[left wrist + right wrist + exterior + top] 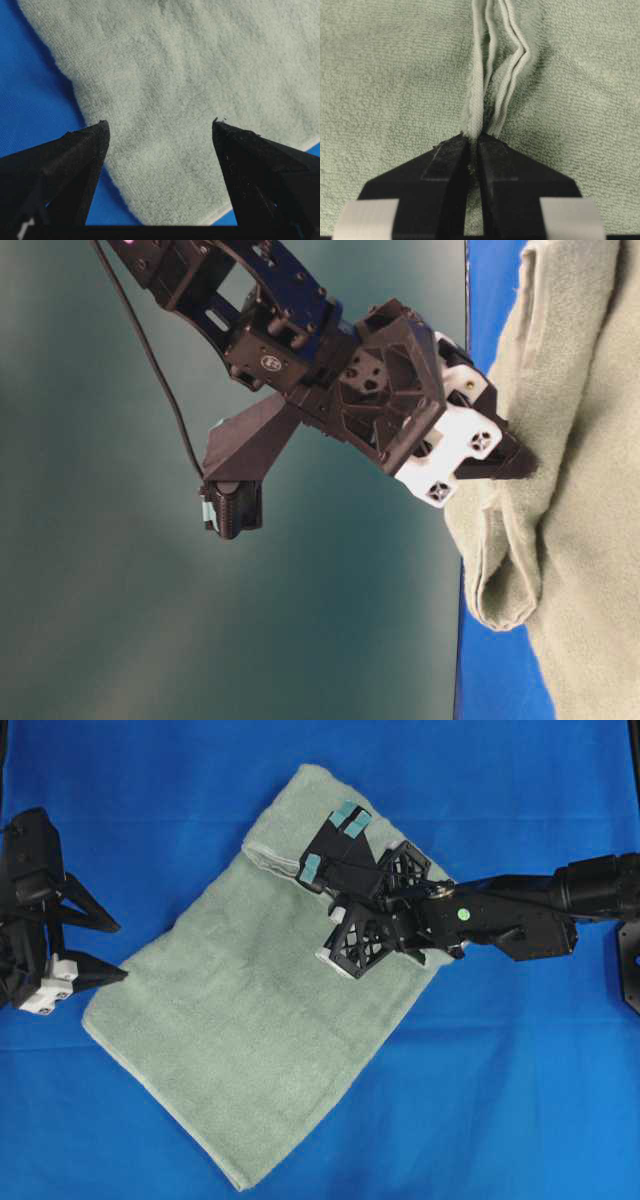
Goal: Fold a bath towel.
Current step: 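Grasp the top right corner with the right gripper and fold it toward center, then release the folded corner and withdraw the right gripper to the right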
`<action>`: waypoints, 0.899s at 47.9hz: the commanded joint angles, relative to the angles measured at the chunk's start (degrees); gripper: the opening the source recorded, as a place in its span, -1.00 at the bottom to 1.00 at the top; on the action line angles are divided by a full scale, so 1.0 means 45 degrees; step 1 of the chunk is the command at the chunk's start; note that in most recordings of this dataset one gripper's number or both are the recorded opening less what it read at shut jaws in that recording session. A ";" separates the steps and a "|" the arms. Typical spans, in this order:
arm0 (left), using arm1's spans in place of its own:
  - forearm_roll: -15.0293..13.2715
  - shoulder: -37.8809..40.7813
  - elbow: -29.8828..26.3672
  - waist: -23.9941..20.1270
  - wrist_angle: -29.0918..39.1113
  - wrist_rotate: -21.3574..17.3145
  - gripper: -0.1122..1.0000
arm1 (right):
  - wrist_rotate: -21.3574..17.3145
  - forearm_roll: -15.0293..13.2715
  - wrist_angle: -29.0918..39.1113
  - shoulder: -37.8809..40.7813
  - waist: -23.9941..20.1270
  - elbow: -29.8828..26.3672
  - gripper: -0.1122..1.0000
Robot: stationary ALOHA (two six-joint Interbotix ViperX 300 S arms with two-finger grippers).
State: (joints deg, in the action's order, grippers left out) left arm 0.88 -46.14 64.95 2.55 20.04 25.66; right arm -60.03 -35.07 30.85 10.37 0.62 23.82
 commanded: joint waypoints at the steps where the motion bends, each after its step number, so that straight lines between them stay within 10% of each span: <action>1: -0.0020 0.0020 -0.0117 0.0156 -0.0078 -0.0020 0.60 | -0.0098 0.0000 -0.0254 -0.0195 -0.0059 -0.0176 -0.68; 21: -0.0020 0.0020 -0.0117 0.0195 -0.0078 -0.0059 0.60 | -0.0566 0.0039 -0.1855 0.0195 -0.0254 -0.0020 -0.66; 32: -0.0020 0.0020 -0.0137 0.0195 -0.0078 -0.0332 0.60 | -0.0488 -0.0020 -0.1582 -0.0195 -0.0605 -0.0078 0.36; 43: -0.0020 0.0020 -0.0137 0.0254 -0.0391 -0.1152 0.60 | -0.0352 -0.0625 -0.0938 -0.2441 -0.0840 0.0371 0.24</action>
State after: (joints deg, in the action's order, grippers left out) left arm 0.88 -46.23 64.95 3.25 19.34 21.36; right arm -61.79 -36.65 25.84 4.39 -2.81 25.14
